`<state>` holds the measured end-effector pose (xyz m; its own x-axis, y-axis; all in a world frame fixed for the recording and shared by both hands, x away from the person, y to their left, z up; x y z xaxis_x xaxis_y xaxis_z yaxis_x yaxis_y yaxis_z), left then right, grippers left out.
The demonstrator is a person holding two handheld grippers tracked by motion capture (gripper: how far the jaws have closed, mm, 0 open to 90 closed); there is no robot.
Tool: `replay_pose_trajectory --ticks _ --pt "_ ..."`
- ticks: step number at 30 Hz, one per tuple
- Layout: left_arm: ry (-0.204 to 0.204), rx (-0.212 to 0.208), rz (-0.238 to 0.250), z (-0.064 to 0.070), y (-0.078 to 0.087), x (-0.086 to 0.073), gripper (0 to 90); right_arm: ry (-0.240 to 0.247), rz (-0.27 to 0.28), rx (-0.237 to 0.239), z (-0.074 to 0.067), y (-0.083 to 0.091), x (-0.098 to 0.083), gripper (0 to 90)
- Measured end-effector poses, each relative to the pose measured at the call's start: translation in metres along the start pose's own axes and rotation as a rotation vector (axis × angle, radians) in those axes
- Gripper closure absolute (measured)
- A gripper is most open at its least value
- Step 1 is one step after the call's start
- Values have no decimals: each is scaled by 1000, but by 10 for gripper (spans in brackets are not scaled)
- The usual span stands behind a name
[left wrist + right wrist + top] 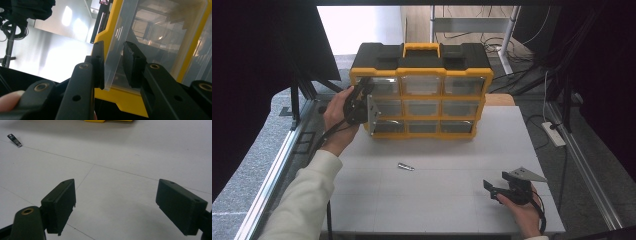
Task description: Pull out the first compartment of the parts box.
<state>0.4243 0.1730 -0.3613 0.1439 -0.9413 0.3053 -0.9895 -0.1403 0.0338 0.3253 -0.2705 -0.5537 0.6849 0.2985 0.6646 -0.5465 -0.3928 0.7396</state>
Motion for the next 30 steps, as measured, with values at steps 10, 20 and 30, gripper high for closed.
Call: replay_pose_trajectory --ticks 10,20,30 --pt "8 1 8 1 3 -2 720 -1 3 2 0 0 0 163" --pt "10 -1 12 1 6 -2 722 -1 5 1 0 1 0 164" --pt "16 -1 25 1 10 -3 722 0 7 -1 0 1 0 164"
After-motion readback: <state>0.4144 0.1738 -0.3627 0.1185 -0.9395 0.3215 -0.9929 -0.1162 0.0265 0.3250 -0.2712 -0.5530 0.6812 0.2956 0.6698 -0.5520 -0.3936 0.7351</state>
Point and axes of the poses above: each handheld gripper's, and its own axes: y roughly backward along the jaws, x roughly out of its top, z roughly to its right, the point moved 6 cm from there along -y, roughly forward along the jaws, and after that the axes turned 13 degrees about -z, right-handed, at the moved point
